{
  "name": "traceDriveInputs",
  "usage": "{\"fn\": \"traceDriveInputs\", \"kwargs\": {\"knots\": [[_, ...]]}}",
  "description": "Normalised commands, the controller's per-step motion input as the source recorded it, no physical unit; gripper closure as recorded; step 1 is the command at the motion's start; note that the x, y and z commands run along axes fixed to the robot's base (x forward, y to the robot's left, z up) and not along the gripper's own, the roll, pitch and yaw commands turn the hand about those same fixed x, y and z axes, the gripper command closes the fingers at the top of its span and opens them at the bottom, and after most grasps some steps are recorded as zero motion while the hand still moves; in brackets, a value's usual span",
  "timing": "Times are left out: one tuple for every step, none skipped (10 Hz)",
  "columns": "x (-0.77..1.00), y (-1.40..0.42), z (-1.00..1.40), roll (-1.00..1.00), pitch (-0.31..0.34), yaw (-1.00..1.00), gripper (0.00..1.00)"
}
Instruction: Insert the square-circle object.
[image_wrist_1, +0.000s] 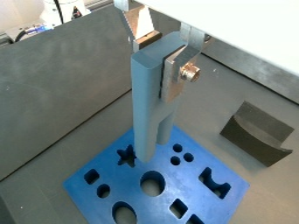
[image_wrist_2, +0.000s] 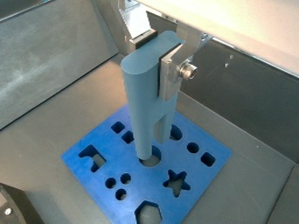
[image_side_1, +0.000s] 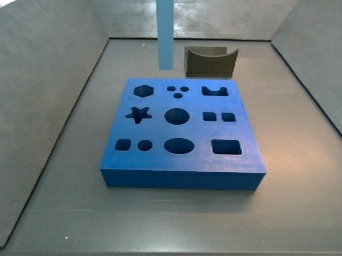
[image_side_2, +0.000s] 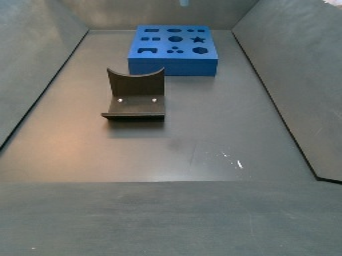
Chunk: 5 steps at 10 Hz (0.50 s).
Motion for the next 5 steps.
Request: {"fn": "traceDriveInputs", "kwargs": {"knots": [[0.04, -0.23, -0.15, 0.0, 0.0, -0.92, 1.0], [0.0, -0.18, -0.18, 0.0, 0.0, -1.0, 1.0], [0.0, -0.17, -0.2, 0.0, 0.0, -1.0, 1.0], [0.0, -0.15, -0.24, 0.0, 0.0, -1.0, 1.0], [0.0, -0.15, -0.24, 0.0, 0.0, -1.0, 1.0]]}}
